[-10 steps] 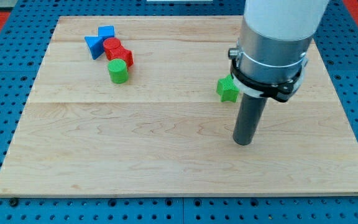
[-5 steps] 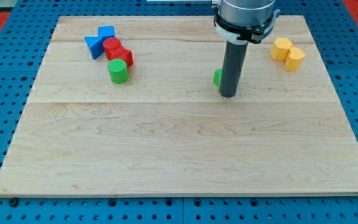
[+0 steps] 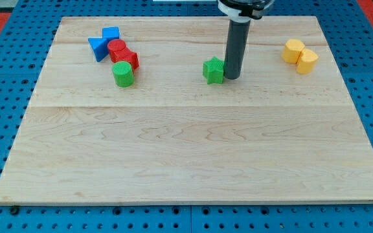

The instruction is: Move the green star into the red star

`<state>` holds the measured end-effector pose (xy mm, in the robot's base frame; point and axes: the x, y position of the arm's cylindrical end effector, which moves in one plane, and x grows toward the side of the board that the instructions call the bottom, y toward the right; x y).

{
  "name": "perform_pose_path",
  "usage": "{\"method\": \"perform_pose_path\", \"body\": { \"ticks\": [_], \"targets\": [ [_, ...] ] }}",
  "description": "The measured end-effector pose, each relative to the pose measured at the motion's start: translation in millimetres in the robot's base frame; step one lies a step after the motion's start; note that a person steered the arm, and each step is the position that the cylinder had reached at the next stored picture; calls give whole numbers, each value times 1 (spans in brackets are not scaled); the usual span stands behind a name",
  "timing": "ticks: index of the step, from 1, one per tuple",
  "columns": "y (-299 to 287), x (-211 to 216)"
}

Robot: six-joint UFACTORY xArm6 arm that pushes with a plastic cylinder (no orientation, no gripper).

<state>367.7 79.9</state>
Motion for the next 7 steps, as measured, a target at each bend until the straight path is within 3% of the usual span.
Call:
{"method": "perform_pose_path", "body": {
  "ticks": [7],
  "targets": [
    [-133, -9]
  ]
}}
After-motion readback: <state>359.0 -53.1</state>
